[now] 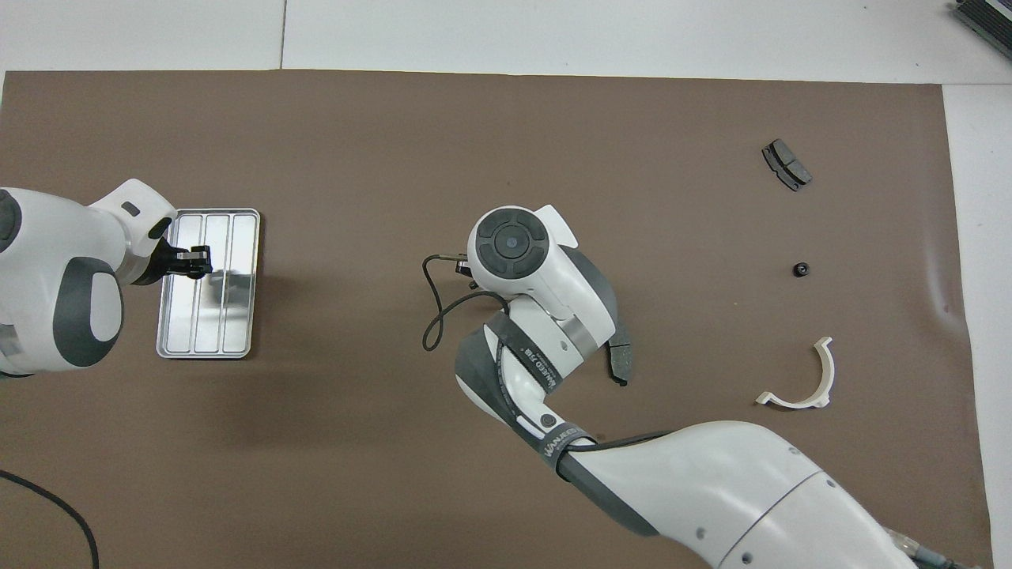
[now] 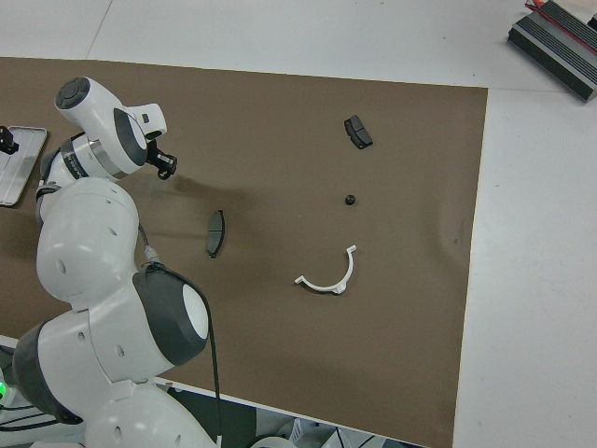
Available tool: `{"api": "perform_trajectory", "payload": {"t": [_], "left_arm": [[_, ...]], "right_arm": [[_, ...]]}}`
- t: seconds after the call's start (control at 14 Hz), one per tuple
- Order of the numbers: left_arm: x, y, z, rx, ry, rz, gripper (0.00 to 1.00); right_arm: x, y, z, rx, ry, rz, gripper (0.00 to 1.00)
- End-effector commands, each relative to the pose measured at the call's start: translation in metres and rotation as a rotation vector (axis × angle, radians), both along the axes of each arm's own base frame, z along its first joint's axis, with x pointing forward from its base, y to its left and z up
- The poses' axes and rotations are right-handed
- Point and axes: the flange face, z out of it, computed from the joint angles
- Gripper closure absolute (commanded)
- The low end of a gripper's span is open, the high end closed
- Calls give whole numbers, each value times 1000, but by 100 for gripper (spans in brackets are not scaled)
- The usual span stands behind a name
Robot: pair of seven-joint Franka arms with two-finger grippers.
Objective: Place bearing gear from tray to pile
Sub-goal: 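Grasp the last tray bearing with the left gripper while the right gripper lifts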
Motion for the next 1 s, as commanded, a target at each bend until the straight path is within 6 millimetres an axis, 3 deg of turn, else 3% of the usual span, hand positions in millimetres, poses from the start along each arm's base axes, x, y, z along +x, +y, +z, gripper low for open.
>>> {"api": "perform_trajectory", "payload": {"t": [0.0, 0.29, 0.5, 0.64, 0.79, 0.86, 0.93], "left_arm": [[-7, -67, -4, -19, 13, 99, 83], [-42, -185, -4, -53, 9, 152, 78], [-82, -255, -16, -99, -30, 144, 78], [-98, -286, -21, -153, -77, 159, 78], [-106, -308, -30, -185, -94, 162, 77], [-112, -317, -32, -199, -102, 159, 69], [-113, -320, -34, -200, -100, 162, 47]], "right_arm": [[20, -60, 22, -5, -19, 8, 100], [56, -160, 17, -29, -31, 67, 100], [71, -222, 1, -37, -32, 69, 100], [78, -267, -9, -34, -19, 98, 100], [80, -295, -17, 16, -7, 84, 100], [81, -307, -20, 18, -7, 92, 100], [81, -312, -24, 17, -7, 105, 100]]}}
